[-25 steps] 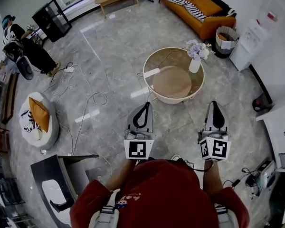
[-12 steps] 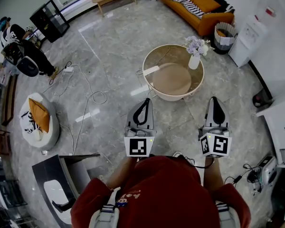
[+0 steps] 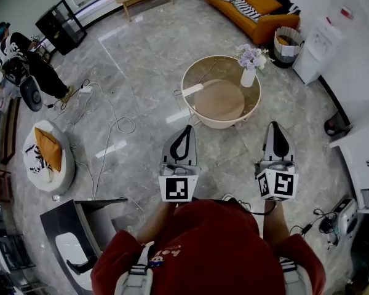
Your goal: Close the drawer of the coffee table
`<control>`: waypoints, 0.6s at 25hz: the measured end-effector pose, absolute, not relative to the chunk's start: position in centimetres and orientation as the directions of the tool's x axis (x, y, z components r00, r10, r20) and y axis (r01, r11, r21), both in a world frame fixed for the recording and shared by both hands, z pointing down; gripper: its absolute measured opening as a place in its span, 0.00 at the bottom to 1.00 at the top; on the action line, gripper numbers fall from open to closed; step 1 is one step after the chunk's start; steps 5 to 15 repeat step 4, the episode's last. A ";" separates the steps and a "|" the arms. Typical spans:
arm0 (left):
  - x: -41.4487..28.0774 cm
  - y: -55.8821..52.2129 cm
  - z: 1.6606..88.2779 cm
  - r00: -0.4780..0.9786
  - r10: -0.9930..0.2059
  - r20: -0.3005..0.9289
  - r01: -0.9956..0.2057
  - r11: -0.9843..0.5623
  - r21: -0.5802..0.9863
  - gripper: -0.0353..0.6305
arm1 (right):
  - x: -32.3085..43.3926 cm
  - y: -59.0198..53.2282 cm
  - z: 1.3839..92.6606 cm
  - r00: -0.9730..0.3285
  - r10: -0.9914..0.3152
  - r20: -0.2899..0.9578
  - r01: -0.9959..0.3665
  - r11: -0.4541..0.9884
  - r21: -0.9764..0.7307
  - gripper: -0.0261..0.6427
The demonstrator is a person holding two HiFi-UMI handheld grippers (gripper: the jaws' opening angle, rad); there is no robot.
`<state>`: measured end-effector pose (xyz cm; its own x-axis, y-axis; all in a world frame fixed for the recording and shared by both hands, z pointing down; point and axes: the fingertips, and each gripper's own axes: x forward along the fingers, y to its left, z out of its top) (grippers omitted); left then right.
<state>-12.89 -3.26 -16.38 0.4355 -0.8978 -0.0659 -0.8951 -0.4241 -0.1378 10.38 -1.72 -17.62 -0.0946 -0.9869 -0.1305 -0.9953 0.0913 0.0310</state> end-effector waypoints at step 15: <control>-12.4 -3.1 -16.4 0.440 -0.896 -0.063 -0.893 -0.428 -0.139 0.07 | 10.7 -1.5 -17.7 -0.098 -0.987 -0.128 -0.995 0.093 0.038 0.07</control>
